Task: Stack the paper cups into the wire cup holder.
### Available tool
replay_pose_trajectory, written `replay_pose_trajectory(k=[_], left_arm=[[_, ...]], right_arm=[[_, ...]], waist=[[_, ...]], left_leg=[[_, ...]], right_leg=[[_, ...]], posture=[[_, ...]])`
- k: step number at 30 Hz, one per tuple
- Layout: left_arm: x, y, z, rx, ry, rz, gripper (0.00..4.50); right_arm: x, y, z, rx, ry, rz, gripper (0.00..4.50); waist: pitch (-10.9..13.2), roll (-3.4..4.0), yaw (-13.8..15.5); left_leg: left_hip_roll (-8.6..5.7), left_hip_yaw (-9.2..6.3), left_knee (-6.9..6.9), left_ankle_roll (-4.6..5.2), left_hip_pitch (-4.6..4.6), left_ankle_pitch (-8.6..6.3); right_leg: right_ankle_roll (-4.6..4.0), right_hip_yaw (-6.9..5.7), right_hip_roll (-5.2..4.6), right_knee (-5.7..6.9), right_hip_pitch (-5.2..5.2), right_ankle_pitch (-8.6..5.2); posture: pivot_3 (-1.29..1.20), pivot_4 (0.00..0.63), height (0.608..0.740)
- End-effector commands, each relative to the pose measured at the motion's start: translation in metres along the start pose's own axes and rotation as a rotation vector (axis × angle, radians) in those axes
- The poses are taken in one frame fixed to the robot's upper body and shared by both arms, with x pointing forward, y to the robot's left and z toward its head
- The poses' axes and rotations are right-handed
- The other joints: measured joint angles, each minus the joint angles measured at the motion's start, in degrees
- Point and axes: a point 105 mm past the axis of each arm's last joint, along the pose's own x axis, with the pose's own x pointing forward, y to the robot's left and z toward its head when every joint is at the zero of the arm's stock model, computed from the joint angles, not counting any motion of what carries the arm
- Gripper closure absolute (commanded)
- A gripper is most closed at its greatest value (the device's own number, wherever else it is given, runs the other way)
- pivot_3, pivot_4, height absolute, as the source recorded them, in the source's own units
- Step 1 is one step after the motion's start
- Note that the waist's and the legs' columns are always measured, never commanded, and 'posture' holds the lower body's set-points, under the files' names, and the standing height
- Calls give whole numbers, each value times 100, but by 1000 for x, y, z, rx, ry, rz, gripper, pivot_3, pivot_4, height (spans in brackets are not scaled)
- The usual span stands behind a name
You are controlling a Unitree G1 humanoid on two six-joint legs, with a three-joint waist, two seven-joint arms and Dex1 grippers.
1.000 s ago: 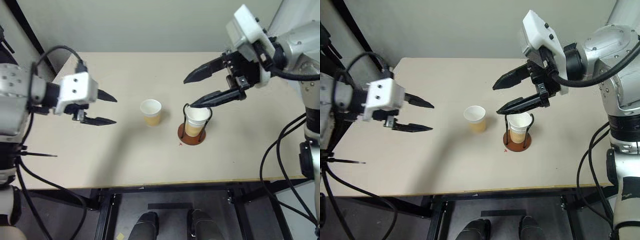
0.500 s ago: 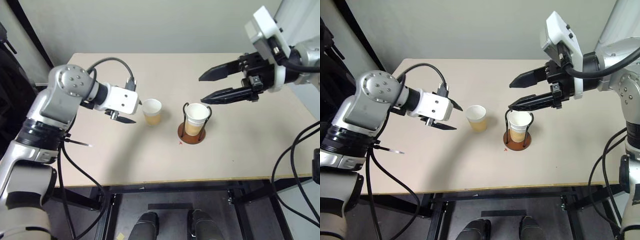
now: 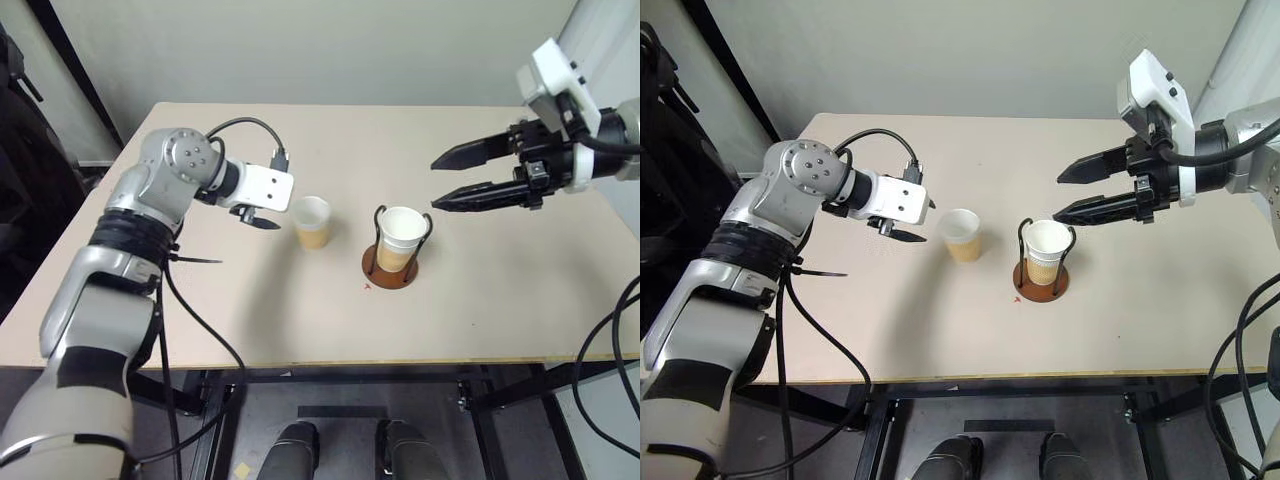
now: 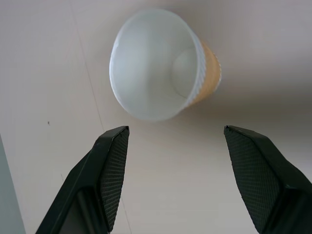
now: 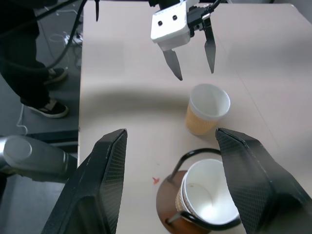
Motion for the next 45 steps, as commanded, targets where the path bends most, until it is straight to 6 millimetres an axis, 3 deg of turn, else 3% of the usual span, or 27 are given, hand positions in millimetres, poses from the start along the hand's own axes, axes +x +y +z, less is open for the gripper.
replay_pose_trajectory(k=[1,22,27,43,45], left_arm=[[-5,15,8,30,-16,33,1148],[21,23,26,48,-58,4,1148],[23,23,27,48,-56,-4,20],[46,10,29,67,-54,-47,20],[50,6,29,70,-51,-66,383]], right_arm=[[-9,0,5,-44,6,-34,1536],[-14,2,0,-25,22,-54,1536],[-15,2,0,-24,25,-57,1476],[-16,1,-2,-24,32,-68,1476],[-17,1,-3,-22,35,-73,1476]], waist=[[0,0,8],[2,-1,56],[2,-1,58],[4,-1,63],[4,-2,68]], left_leg=[[-4,2,4,2,-3,-1],[-57,4,37,40,-38,13],[-66,9,38,43,-36,14],[-78,7,56,54,-43,17],[-79,10,56,54,-42,17]], right_leg=[[3,0,-2,-1,-2,2],[62,6,-42,-6,-8,28],[70,8,-40,-7,-7,28],[85,11,-49,-5,-3,31],[87,10,-48,-5,-2,32]], posture=[[0,150,740],[0,150,740],[0,150,740],[0,150,740],[0,150,740]])
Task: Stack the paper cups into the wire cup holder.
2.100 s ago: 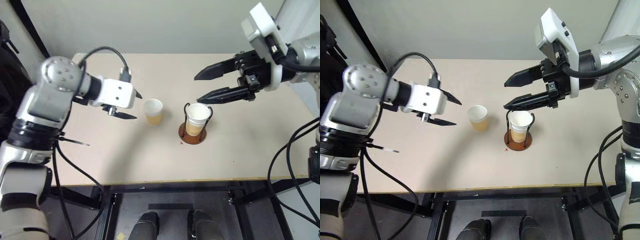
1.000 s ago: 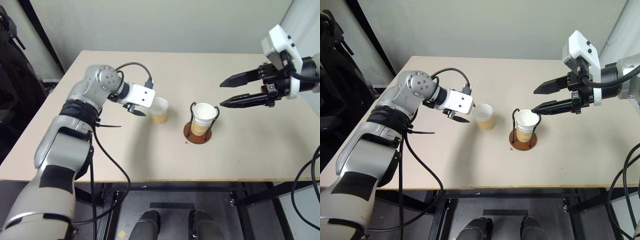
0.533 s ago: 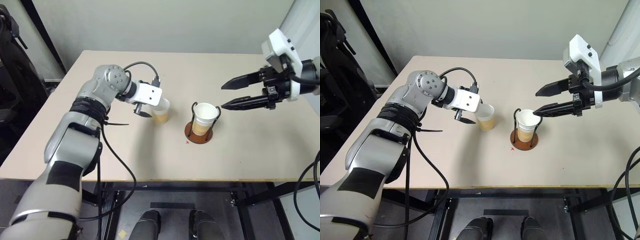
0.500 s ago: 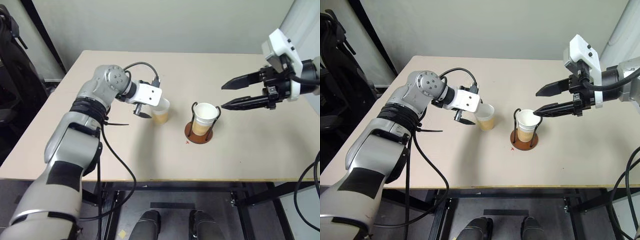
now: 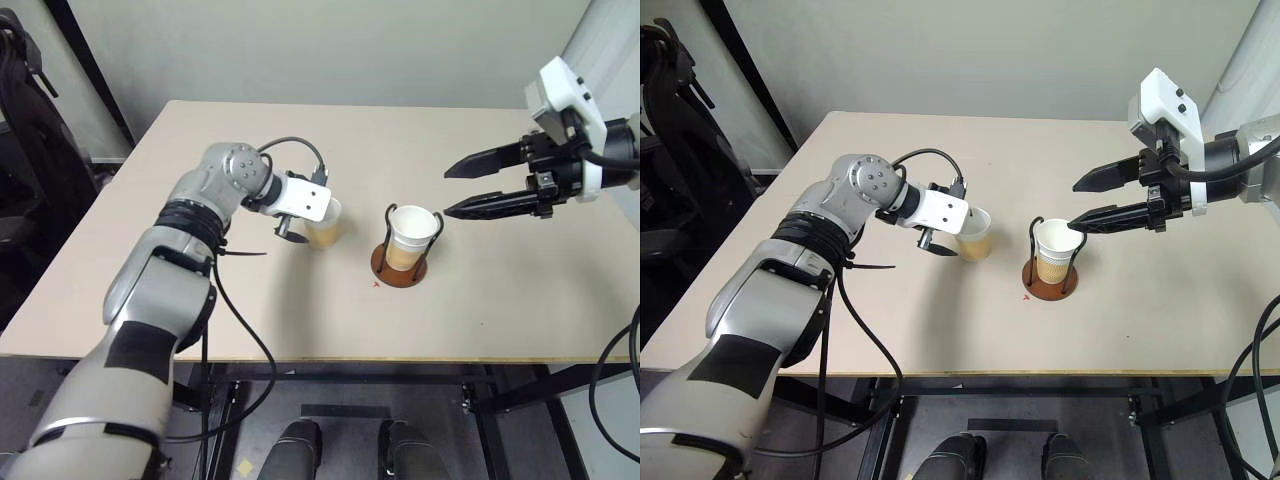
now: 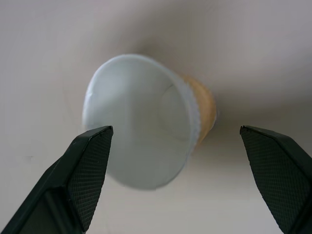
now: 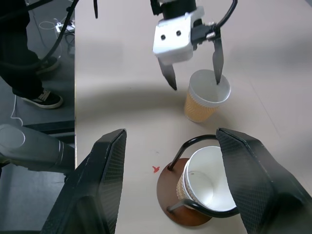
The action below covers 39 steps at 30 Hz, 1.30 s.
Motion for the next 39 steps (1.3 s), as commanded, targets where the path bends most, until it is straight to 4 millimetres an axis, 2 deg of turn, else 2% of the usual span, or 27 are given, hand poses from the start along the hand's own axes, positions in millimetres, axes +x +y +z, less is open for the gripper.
replay_pose_trajectory(k=[1,3,7,11,12,16,20,24,28,33,39], left_arm=[[-3,6,4,25,4,6,634],[-2,3,4,22,-3,-17,1273],[-14,9,13,2,-60,-44,2848],[-39,18,29,-36,-168,-86,4319],[-42,18,30,-35,-173,-90,4476],[-68,28,38,-52,-226,-88,4476],[-83,39,51,-69,-283,-55,4476],[-98,50,69,-85,-363,-25,4476],[-111,61,95,-73,-460,-16,4476],[-114,69,123,-44,-531,-43,4476],[-104,72,145,16,-545,-86,4476]], right_arm=[[-11,0,8,-44,-11,-42,1476],[-11,0,6,-39,-6,-45,1476],[-14,-3,2,-29,12,-54,1476],[-17,-6,-2,-23,29,-62,1476],[-17,-6,-2,-23,29,-63,1476],[-19,-11,-9,-6,40,-74,1476],[-21,-14,-14,0,45,-85,1476],[-29,-19,-23,16,79,-115,1476],[-43,-20,-31,44,104,-157,1476],[-54,-14,-45,99,137,-186,1476],[-58,-2,-47,116,143,-211,1476]], waist=[[0,0,-2],[1,-1,5],[1,-1,5],[4,-6,18],[4,-6,13],[4,-4,-3],[7,0,1],[8,1,19],[10,5,39],[12,8,59],[14,12,75]], left_leg=[[1,1,2,1,0,-1],[-1,3,2,1,0,0],[-1,0,4,1,-2,0],[-5,0,7,3,-11,0],[-3,-3,9,4,-14,-1],[-3,5,9,13,-11,-6],[-1,8,10,17,-16,-9],[2,-9,23,22,-32,-13],[-9,8,39,33,-49,-21],[-9,8,48,39,-60,-25],[-16,30,51,50,-72,-22]], right_leg=[[0,2,1,0,1,0],[1,-2,4,0,0,1],[4,1,5,1,0,1],[5,-5,13,-1,-4,1],[6,-3,5,-2,-5,2],[13,3,8,-4,-3,-3],[17,-3,8,-3,-8,-6],[22,1,-9,-5,-12,-8],[29,-10,-5,-8,-18,-9],[45,0,-28,-18,-16,-4],[92,5,-37,-51,-12,21]], posture=[[0,150,740],[0,150,740],[0,150,740],[0,150,740],[0,150,740],[0,150,740],[0,150,740],[0,150,740],[0,150,740],[0,150,740],[0,150,740]])
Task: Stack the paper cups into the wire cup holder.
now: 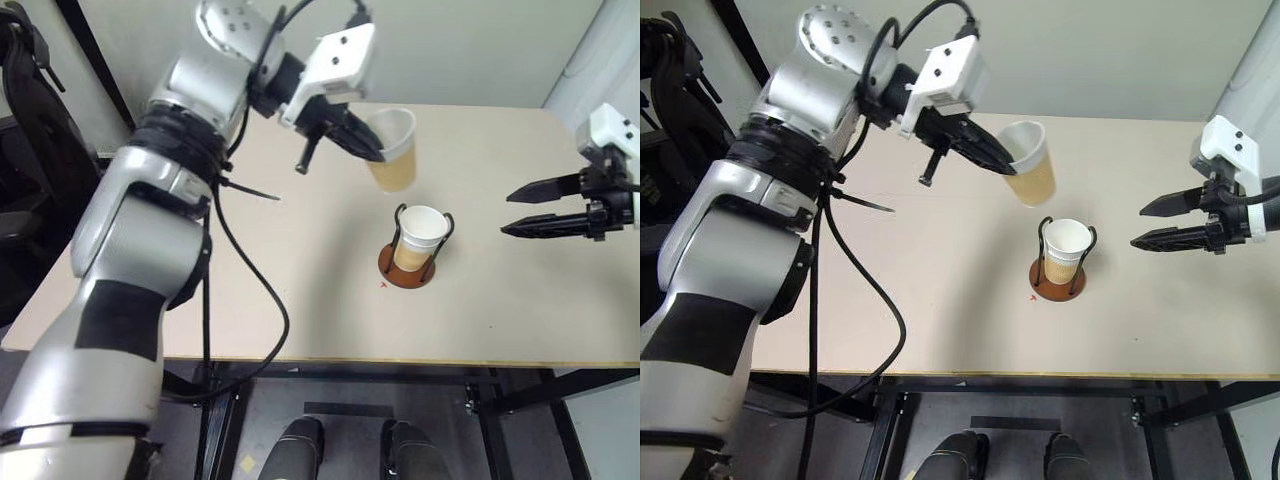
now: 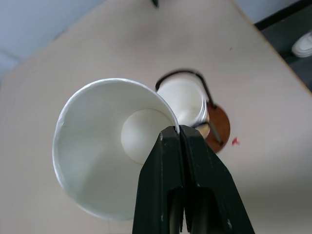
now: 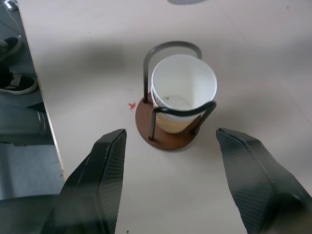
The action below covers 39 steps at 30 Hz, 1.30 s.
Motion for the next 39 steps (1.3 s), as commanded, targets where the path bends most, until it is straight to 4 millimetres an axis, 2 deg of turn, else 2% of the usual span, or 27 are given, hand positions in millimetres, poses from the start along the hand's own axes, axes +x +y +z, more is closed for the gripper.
replay_pose_trajectory(k=[1,6,14,21,32,39], left_arm=[[3,2,17,60,-16,-39,4476],[16,1,18,88,-5,-78,4476],[30,0,20,94,-24,-113,4476],[39,0,26,104,-44,-130,4476],[52,-4,19,102,-34,-161,4476],[57,-4,15,116,-10,-164,4476]], right_arm=[[-14,7,13,-42,-29,-52,1476],[-18,17,18,-48,-49,-83,1476],[-31,35,42,-103,-104,-165,1476],[-30,42,37,-75,-105,-196,1476],[-29,48,32,-50,-116,-218,1476],[-28,51,32,-45,-121,-224,1476]], waist=[[0,0,7],[1,0,6],[1,0,32],[2,1,50],[1,2,66],[1,2,72]], left_leg=[[2,-2,3,2,-3,0],[-3,13,6,12,-10,1],[-24,20,15,29,-18,3],[-54,22,56,66,-21,-18],[-86,26,97,96,-26,-42],[-92,36,97,107,-25,-50]], right_leg=[[7,0,-1,-8,1,4],[31,4,-1,-35,7,22],[60,7,-21,-41,11,25],[105,7,-38,-39,30,13],[146,35,-48,-42,51,10],[212,96,-48,-43,50,-13]], posture=[[0,150,740],[0,150,740],[0,150,740],[0,150,740],[0,150,740],[0,150,740]])
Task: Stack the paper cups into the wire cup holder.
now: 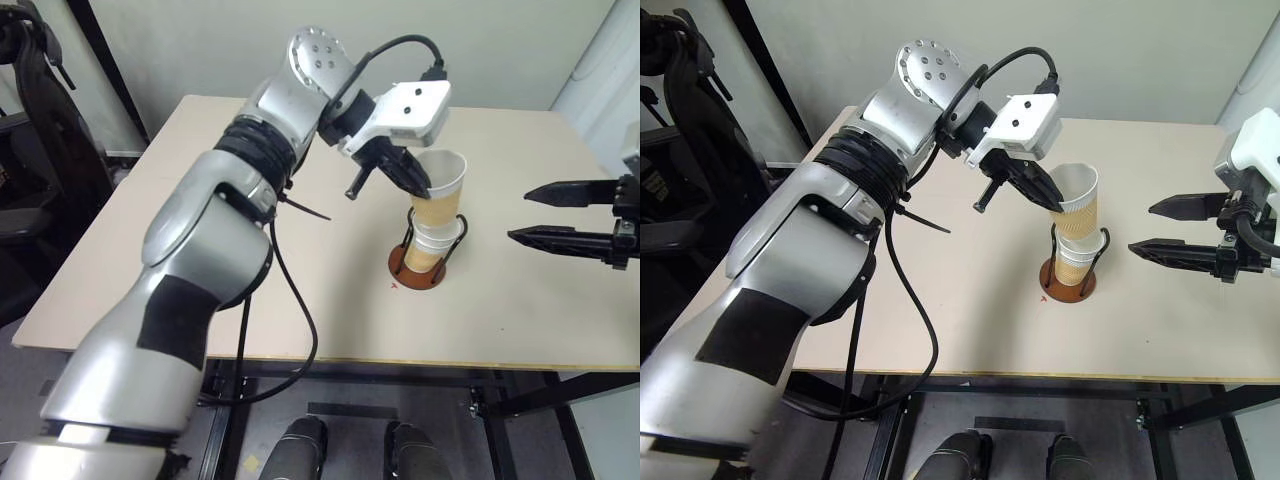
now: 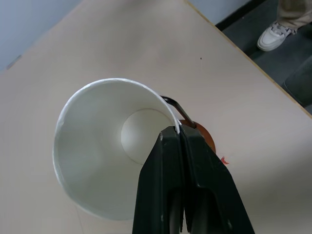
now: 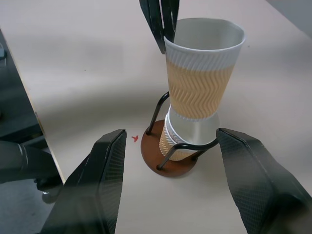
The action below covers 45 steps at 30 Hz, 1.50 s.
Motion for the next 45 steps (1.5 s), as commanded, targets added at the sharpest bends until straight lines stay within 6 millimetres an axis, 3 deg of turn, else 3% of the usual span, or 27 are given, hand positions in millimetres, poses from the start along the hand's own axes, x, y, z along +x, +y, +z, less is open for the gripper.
replay_pose_trajectory(k=[1,14,35,38,45], left_arm=[[-3,2,9,56,3,-16,4476],[6,4,15,65,-28,-13,4476],[20,-3,-6,55,33,-37,4476],[23,-3,-8,54,41,-30,3876],[18,11,11,54,-41,57,1403]], right_arm=[[-8,1,10,-38,-37,-37,1476],[-9,4,9,-26,-34,-41,1476],[-6,5,8,-14,-34,-31,1476],[-6,5,8,-13,-32,-31,1476],[-5,3,7,-13,-35,-29,1476]], waist=[[0,0,-1],[0,-1,-2],[0,-1,-2],[0,-1,-2],[0,-1,-3]], left_leg=[[-4,5,2,7,0,-4],[-17,94,12,28,3,-19],[-20,109,17,28,3,-27],[-20,110,18,29,3,-28],[-21,111,19,32,3,-30]], right_leg=[[6,15,1,1,-1,1],[52,48,-10,-23,-9,17],[84,54,-17,-36,-10,40],[84,54,-16,-36,-10,41],[85,54,-17,-36,-10,42]], posture=[[0,150,740],[0,150,740],[0,150,740],[0,150,740],[0,150,740]])
